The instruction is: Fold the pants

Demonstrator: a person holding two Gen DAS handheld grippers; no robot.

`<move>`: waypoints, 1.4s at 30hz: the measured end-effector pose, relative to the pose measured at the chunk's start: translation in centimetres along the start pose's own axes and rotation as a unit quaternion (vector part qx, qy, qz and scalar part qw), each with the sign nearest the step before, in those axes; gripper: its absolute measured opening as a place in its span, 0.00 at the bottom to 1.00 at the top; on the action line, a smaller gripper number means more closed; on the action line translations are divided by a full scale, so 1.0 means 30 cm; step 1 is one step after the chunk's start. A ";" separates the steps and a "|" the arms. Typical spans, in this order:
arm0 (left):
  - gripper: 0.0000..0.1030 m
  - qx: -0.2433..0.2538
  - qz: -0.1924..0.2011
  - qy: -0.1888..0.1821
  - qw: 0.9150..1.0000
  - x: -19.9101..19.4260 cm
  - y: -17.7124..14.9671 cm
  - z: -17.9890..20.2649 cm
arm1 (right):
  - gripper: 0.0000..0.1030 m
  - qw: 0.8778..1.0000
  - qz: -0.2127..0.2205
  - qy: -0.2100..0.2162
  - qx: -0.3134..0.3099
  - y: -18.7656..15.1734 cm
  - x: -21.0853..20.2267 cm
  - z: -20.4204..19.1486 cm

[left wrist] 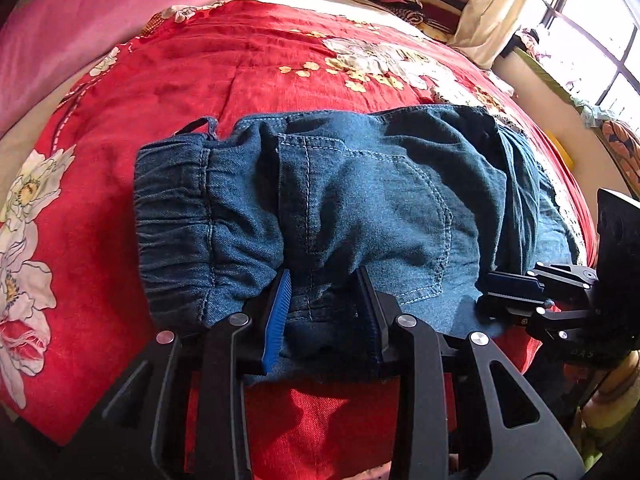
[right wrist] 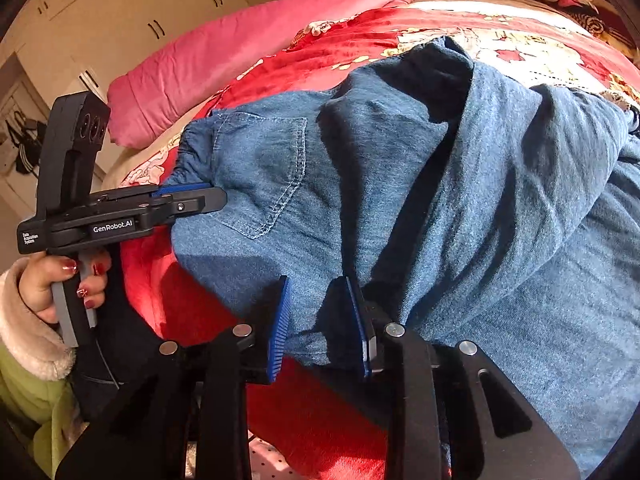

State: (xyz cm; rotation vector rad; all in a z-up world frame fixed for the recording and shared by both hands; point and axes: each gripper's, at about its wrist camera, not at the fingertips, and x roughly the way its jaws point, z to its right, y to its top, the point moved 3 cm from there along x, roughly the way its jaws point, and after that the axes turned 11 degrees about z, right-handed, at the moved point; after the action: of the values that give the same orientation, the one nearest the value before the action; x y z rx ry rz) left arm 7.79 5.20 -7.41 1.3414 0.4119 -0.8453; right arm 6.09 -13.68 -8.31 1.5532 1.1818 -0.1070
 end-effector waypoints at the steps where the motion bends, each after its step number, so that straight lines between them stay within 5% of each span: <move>1: 0.26 -0.002 0.005 -0.005 1.000 0.001 0.004 0.000 | 0.26 1.000 0.001 0.002 0.000 0.000 -0.004 -0.002; 4: 0.43 -0.013 0.026 -0.036 0.999 -0.045 0.014 0.018 | 0.28 1.000 0.015 0.015 0.005 0.020 -0.064 -0.015; 7: 0.47 -0.003 0.046 -0.035 0.998 -0.108 0.037 0.058 | 0.40 0.998 0.058 0.014 0.014 0.061 -0.176 -0.001; 10: 0.48 -0.001 0.071 -0.046 0.996 -0.161 0.085 0.107 | 0.45 0.996 0.089 -0.020 0.026 0.109 -0.268 0.060; 17: 0.68 0.056 0.093 -0.066 0.992 -0.180 0.190 0.315 | 0.54 0.986 0.115 -0.105 0.060 0.216 -0.365 0.229; 24: 0.68 0.066 0.017 -0.137 0.988 0.034 0.164 0.462 | 0.60 0.982 0.103 -0.143 0.064 0.338 -0.342 0.336; 29: 0.61 0.057 -0.013 -0.178 0.982 0.121 0.107 0.495 | 0.64 0.983 0.084 -0.155 0.044 0.395 -0.270 0.341; 36: 0.22 0.023 -0.035 -0.222 0.974 0.175 0.065 0.476 | 0.65 0.986 0.026 -0.165 -0.006 0.490 -0.057 0.331; 42: 0.15 0.025 -0.038 -0.222 0.974 0.196 0.050 0.474 | 0.65 0.981 -0.032 -0.187 -0.027 0.532 0.148 0.351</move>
State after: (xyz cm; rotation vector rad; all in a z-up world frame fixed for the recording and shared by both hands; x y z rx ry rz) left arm 9.86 -10.10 -7.44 1.1441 0.0905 -1.1931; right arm 24.90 -17.17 -3.94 1.3736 0.9272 -0.3911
